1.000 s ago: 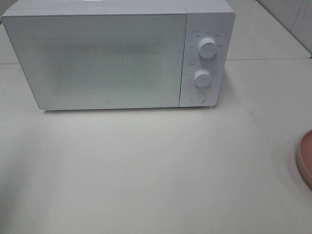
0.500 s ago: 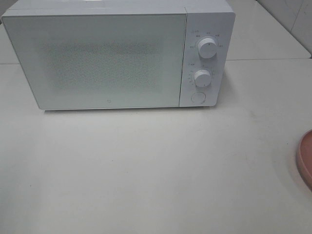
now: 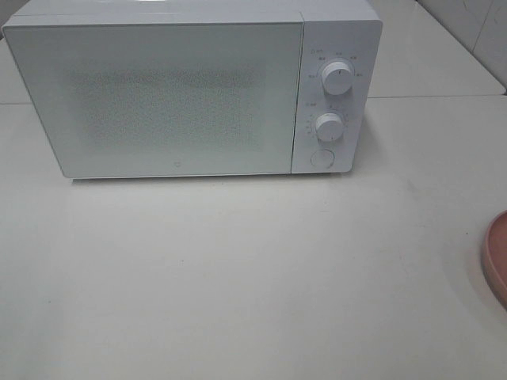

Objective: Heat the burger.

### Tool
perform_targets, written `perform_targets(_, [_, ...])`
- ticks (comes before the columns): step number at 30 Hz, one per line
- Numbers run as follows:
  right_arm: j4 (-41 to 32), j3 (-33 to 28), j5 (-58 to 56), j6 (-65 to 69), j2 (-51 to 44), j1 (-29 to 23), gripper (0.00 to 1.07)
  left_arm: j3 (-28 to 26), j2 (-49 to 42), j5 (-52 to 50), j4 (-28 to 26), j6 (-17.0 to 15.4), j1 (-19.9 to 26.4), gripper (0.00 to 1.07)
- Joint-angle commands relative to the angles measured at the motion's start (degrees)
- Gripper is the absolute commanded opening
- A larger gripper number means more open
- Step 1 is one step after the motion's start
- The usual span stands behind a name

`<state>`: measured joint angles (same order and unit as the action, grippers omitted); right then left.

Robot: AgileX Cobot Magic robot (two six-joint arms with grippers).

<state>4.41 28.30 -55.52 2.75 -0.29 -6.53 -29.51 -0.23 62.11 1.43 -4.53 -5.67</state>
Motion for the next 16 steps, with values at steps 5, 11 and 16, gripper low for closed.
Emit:
perform_targets(5, [-0.11,-0.06,0.46,-0.57,-1.43,0.11,0.76,-0.06,-1.38,-0.80,-0.57,0.17,3.32,1.00])
perform_targets(11, [-0.11,-0.06,0.46,-0.57,-1.43,0.11,0.76,-0.06,-1.38,-0.80,-0.57,0.17,3.21,1.00])
perform_targets(16, [-0.11,-0.06,0.46,-0.57,-1.43,0.11,0.76,-0.06,-1.38,-0.80,-0.57,0.17,3.21,1.00])
